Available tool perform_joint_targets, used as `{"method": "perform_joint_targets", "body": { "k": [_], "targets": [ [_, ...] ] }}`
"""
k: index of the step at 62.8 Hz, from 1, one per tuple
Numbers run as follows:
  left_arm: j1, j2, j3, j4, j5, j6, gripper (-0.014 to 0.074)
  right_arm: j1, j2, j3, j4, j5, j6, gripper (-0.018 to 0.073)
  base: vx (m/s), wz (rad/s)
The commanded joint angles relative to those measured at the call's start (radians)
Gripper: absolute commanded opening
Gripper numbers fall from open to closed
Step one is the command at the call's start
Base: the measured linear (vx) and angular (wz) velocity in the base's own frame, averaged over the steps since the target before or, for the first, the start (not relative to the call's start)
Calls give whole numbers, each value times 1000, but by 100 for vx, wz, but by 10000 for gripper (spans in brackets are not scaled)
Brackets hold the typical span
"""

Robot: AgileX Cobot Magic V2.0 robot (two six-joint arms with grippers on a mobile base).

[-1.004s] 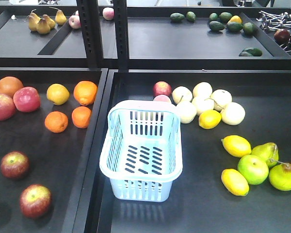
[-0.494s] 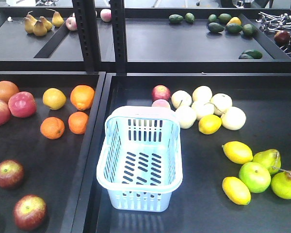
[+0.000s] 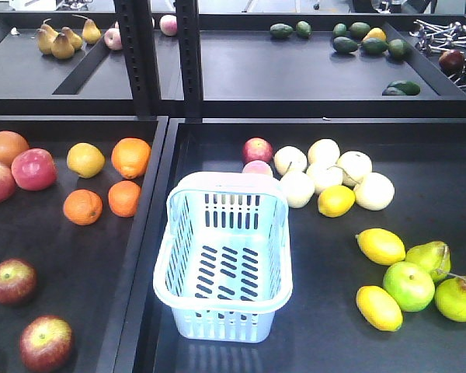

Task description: Pick three apples into basket with both arms

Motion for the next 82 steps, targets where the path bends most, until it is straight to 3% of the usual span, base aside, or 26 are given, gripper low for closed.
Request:
{"method": "perform_joint_targets", "body": {
  "k": [1,48,65,82],
  "targets": [
    [0,-14,9,-1,-67,2,-6,-5,-13,11,-11,-74,-2,-4,0,0],
    [0,-14,9,-1,-80,0,-6,-5,-13,11,-11,-74,-2,-4,0,0],
    [0,-14,9,-166,-169,-150,-6,-5,-13,11,-11,-74,-2,-4,0,0],
    [0,-14,9,-167,-285,-164,-6,-5,-13,11,-11,-74,-2,-4,0,0]
  ]
}}
